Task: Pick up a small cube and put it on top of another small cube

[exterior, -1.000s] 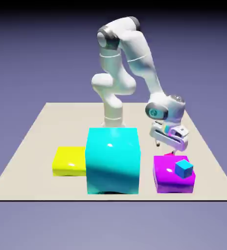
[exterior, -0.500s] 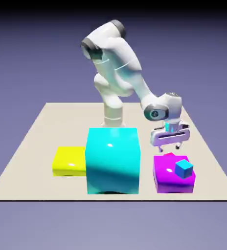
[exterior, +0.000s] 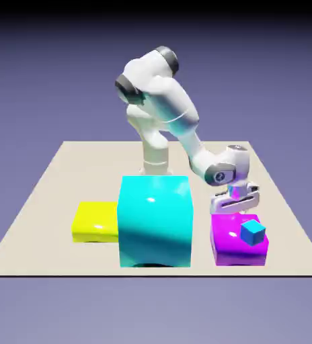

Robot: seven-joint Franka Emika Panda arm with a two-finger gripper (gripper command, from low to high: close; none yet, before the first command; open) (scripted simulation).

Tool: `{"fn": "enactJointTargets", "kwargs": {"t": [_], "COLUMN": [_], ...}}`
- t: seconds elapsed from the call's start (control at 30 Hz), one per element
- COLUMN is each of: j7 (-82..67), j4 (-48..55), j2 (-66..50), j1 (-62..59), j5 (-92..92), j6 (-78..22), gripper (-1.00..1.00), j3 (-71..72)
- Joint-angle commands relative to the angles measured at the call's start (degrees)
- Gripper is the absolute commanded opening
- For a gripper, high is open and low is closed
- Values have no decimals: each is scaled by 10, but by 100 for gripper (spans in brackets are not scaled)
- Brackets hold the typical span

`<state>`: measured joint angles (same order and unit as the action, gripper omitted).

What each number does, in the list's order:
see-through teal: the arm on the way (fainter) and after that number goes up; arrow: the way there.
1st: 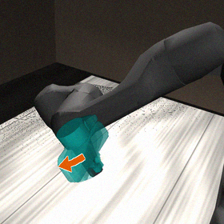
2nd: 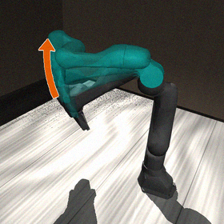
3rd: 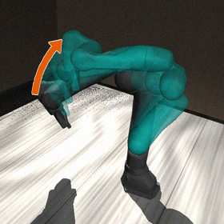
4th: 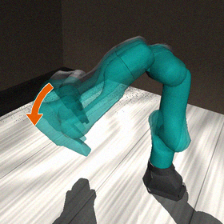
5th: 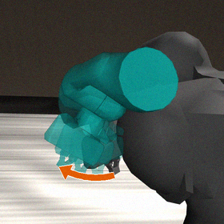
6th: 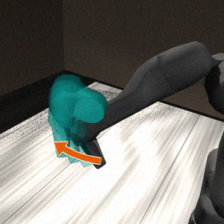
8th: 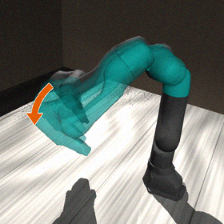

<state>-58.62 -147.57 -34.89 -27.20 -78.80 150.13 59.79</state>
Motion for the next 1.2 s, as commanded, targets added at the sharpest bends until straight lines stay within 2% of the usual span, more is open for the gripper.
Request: {"fn": "enactJointTargets", "kwargs": {"t": [0.0,0.13,0.23,1.17], "j7": [-16,-80,-57,615], "j4": [-8,-39,-37,-69], "j2": [15,74,85,382], "j1": [-17,-84,-86,-78], "j5": [24,120,153,-521], "j6": [3,12,33,466], "gripper": [-100,-100,-100,-100], "j3": [21,104,75,-38]}}
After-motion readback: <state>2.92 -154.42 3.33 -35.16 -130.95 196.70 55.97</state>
